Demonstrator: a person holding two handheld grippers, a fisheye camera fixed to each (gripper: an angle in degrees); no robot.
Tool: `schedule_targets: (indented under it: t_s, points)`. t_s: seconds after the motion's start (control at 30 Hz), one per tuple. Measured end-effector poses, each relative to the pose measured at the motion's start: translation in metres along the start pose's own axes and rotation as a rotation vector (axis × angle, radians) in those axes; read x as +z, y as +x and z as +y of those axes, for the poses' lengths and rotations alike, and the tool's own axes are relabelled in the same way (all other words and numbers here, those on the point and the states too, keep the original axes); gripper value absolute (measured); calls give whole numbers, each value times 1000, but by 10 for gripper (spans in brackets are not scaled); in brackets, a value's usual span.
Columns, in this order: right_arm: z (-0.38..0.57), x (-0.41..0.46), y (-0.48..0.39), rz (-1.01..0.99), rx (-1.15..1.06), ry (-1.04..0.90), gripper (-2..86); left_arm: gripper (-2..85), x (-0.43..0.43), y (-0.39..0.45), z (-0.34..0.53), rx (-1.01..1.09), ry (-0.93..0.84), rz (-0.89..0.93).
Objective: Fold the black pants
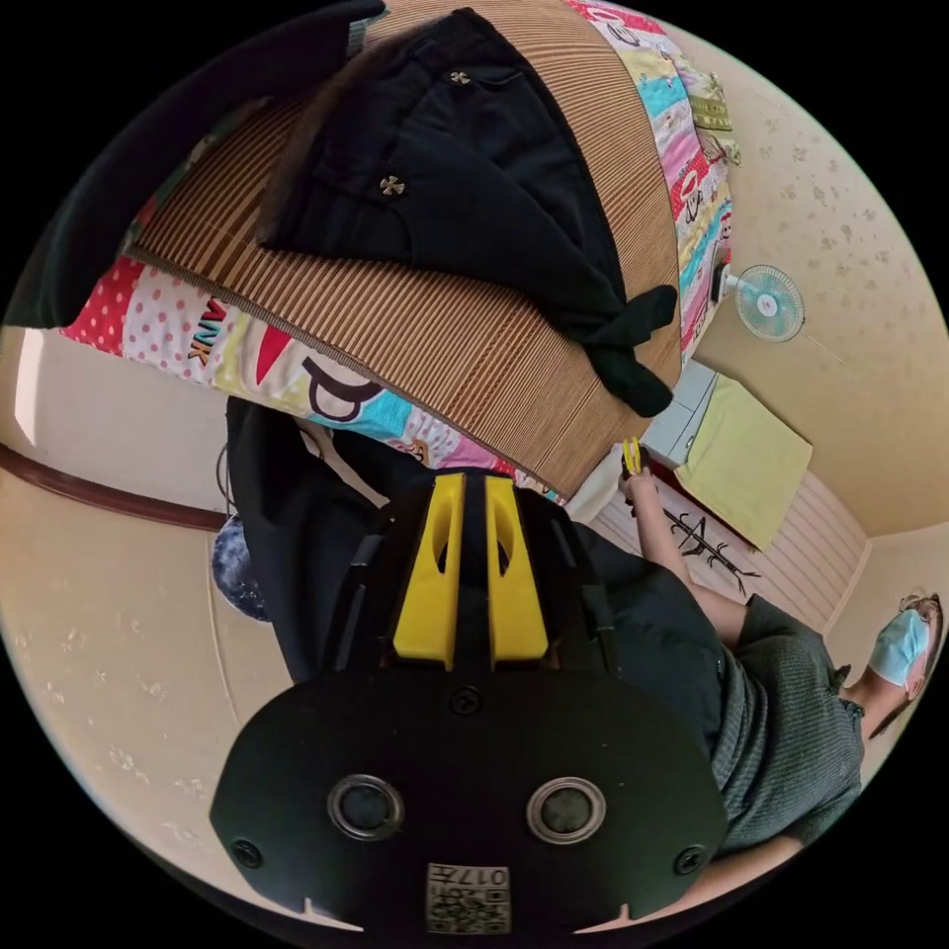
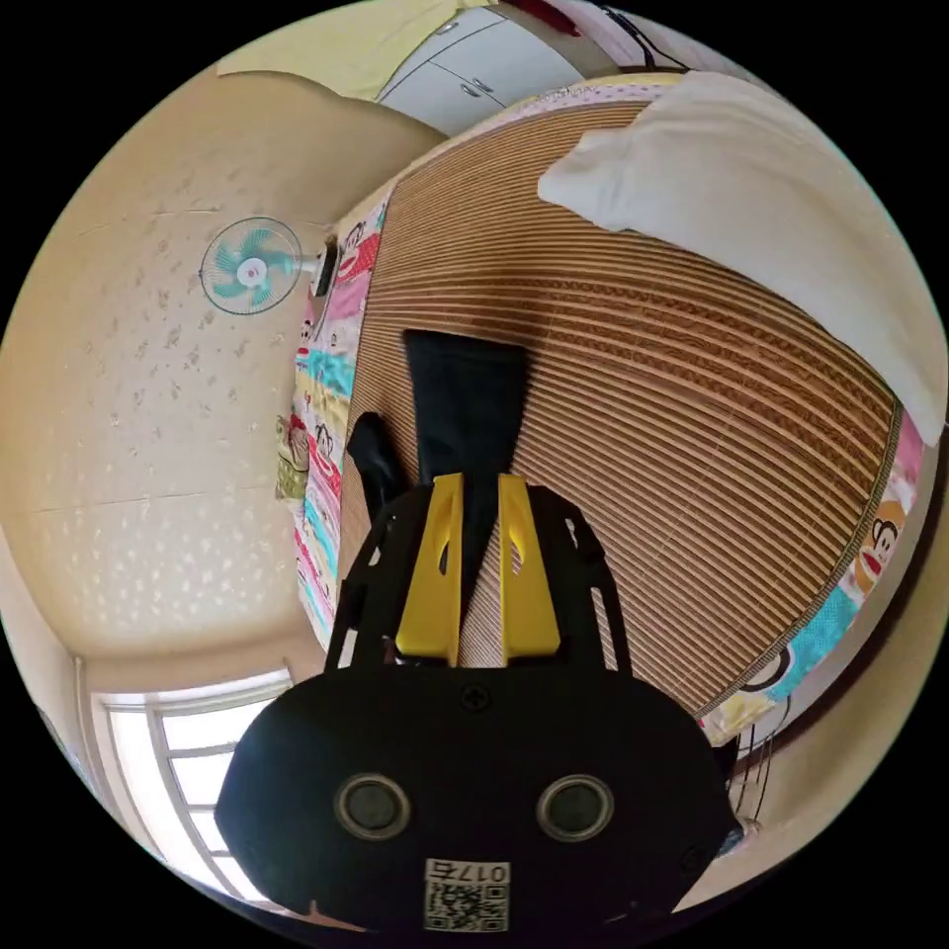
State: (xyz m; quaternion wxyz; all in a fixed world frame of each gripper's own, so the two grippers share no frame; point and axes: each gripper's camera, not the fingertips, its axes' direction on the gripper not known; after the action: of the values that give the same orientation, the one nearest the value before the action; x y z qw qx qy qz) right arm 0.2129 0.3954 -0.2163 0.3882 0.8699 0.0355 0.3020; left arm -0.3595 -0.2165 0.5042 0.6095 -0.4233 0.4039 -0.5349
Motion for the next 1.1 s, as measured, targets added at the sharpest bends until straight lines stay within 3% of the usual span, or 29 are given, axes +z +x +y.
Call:
schedule_targets:
  t_s: [0.1,0.27,0.3,0.4,0.47,0.53,0.6,0.67,0.77,0.9,1.03,1.1]
  points:
    - [-5,36,-77,124,-271,-155,95,45,-6,13,-1,-2,5,10]
    - [-4,201,-220,346,-635,-588,234,46,-18,34,-6,10,-5,-27]
    - [-2,221,-228,395,-663,-624,241,46,-20,39,-7,14,-7,-34]
    - [10,311,-239,835,-742,-843,231,47,-26,49,-13,16,-20,-41]
    - [21,335,-263,989,-871,-976,167,48,-31,55,-16,21,-25,-35]
    - [18,326,-280,891,-929,-1047,60,49,-40,58,-19,29,-15,-26]
    - [-6,286,-294,565,-887,-998,47,51,-47,57,-22,26,-5,-5]
    - [-48,191,-286,43,-752,-804,40,56,-55,50,-26,4,23,34]
    - [-72,61,-219,-380,-596,-552,42,93,-70,29,-37,-70,118,159]
    - [-57,-45,-93,-467,-364,-380,60,150,-69,-8,-71,-219,218,319]
    - [-3,-94,72,-118,233,-426,90,177,-38,-38,-117,-363,215,341]
    - [21,-120,108,-92,327,-401,80,179,-26,-49,-131,-422,223,356]
